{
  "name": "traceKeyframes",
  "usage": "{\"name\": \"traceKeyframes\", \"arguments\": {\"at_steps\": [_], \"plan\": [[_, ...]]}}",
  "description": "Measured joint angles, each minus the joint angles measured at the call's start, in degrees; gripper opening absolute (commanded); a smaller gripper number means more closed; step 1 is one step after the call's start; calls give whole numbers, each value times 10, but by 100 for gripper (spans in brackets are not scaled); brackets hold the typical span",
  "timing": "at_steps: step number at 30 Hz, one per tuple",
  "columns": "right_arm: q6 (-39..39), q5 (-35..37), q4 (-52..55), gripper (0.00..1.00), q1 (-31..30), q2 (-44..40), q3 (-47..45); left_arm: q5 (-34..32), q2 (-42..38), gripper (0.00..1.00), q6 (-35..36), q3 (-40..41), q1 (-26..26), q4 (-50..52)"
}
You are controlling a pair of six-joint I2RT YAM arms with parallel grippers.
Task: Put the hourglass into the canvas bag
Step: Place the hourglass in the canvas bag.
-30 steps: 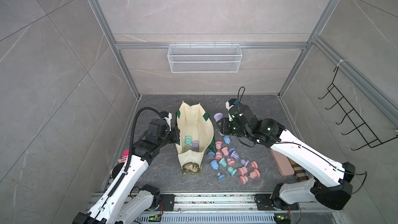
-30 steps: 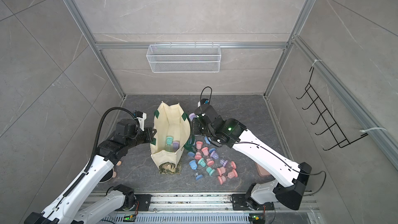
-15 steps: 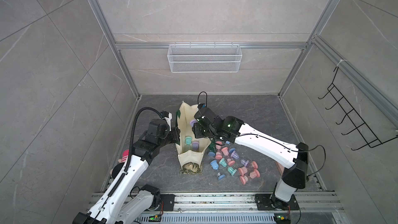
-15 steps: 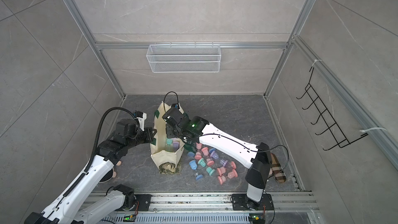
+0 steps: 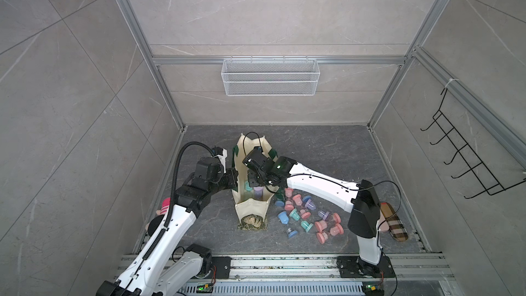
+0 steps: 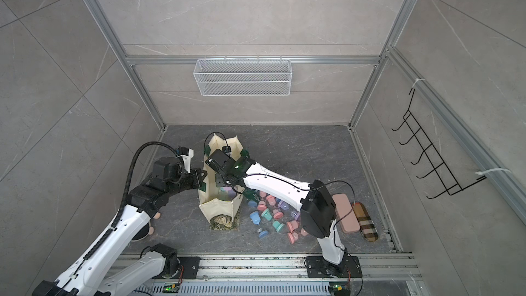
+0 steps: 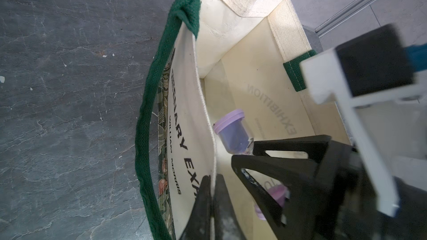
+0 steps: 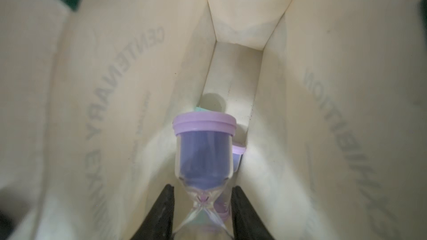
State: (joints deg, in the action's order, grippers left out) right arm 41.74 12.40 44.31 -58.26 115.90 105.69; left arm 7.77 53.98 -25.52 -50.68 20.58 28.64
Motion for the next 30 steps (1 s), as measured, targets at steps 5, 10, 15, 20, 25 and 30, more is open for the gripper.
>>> {"name": "traceKeyframes", "arguments": {"at_steps": [5, 10, 15, 20, 25, 30], "plan": [[13, 0, 9, 0, 8, 36, 2, 2, 0, 0, 0, 0, 0, 0], [23, -3, 13, 0, 13, 55, 2, 2, 0, 0, 0, 0, 0, 0], [25, -11, 13, 5, 14, 57, 2, 2, 0, 0, 0, 0, 0, 0], [25, -13, 13, 15, 14, 62, 2, 2, 0, 0, 0, 0, 0, 0], [27, -14, 13, 31, 14, 70, 2, 2, 0, 0, 0, 0, 0, 0], [27, -16, 13, 42, 14, 70, 2, 2, 0, 0, 0, 0, 0, 0]]}}
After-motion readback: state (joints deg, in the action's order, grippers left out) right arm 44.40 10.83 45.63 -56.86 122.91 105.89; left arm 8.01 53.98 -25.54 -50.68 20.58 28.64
